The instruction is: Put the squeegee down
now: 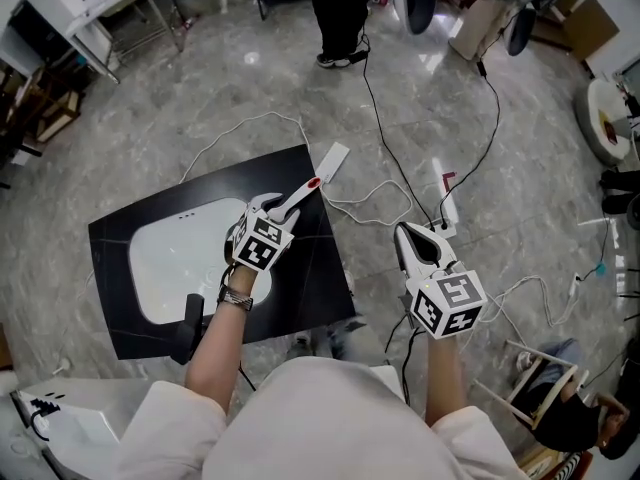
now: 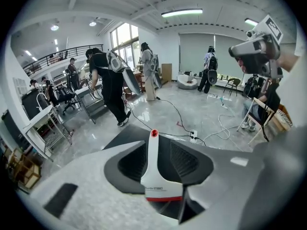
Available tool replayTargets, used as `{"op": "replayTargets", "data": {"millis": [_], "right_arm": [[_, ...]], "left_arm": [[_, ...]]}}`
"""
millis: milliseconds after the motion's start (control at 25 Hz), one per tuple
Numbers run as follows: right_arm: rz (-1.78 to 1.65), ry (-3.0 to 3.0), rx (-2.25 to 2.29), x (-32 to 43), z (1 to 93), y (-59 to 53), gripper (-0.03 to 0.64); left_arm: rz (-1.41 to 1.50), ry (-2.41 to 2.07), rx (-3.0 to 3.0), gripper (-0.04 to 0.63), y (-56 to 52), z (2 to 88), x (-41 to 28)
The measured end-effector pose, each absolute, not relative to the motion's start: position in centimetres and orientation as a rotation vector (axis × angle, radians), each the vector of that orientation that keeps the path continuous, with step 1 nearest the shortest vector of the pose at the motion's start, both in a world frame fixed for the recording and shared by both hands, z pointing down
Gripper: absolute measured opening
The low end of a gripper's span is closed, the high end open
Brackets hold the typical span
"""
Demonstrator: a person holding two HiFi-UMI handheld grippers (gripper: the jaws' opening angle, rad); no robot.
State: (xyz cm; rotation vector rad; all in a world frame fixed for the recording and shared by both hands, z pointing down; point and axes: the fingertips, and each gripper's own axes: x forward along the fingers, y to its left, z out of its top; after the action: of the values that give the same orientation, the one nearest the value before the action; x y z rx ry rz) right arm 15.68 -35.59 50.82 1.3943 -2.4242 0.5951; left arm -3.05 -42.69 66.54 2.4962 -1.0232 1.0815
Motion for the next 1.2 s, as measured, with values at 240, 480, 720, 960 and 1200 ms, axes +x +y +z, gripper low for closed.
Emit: {"op": "replayTargets", "data": {"millis": [240, 480, 720, 960, 1200], "right_arm": [[0.562, -2.48, 1.417, 14.2, 48.1, -33.9, 0.008], [0.504, -2.528, 1.447, 12.9, 45.0, -32.0, 0.008], [0.424, -2.55, 1.467, 11.6, 42.3, -29.5, 0.008], [0.364, -2.574, 1.485, 10.4, 40.1, -26.8, 0.008], [0.287, -2.588, 1.486, 8.9, 38.0, -24.7, 0.008]], "left_arm": [[0.899, -0.997, 2.635, 0.052, -40.3, 60.3, -2.3], [0.77, -1.006, 2.727, 0.006, -37.7, 55.0, -2.7], [0.704, -1.029, 2.779, 0.006, -34.8, 51.1, -3.5], [0.674, -1.064, 2.853, 0.006, -32.0, 47.4, -4.8], [0.614, -1.101, 2.926, 0.006, -29.4, 43.3, -5.7]]}}
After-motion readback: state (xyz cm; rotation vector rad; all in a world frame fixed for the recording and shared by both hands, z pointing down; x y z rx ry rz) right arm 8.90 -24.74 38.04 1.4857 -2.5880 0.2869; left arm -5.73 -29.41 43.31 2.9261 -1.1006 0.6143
